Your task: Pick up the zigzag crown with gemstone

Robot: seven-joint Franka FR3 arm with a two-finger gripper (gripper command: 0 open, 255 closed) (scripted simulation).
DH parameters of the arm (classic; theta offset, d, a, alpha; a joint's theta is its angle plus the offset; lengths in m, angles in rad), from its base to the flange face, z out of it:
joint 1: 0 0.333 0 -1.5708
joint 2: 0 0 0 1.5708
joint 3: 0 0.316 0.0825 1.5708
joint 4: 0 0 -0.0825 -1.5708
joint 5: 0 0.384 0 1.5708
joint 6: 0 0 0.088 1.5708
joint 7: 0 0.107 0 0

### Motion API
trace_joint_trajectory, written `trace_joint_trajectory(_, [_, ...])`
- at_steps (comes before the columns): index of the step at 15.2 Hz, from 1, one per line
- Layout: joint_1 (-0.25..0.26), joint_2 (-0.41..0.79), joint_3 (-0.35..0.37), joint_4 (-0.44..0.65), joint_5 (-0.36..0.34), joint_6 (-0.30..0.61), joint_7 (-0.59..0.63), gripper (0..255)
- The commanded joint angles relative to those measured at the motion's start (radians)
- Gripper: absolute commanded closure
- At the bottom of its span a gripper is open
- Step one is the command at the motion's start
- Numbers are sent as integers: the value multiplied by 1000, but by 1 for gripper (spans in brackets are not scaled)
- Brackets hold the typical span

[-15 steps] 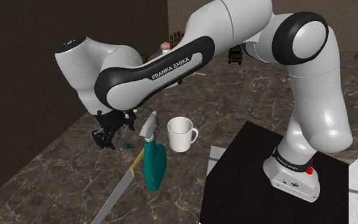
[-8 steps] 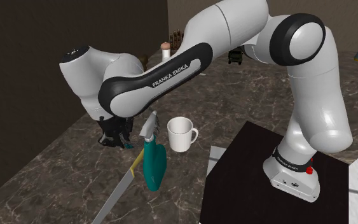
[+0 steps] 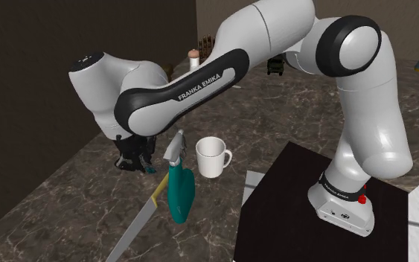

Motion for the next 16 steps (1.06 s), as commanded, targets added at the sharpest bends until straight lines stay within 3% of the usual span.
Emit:
trace_joint_trajectory(1, [1, -5, 2, 14, 3, -18, -3, 255])
trace_joint_trajectory(16, [18, -25, 11, 162, 21, -180, -32, 255])
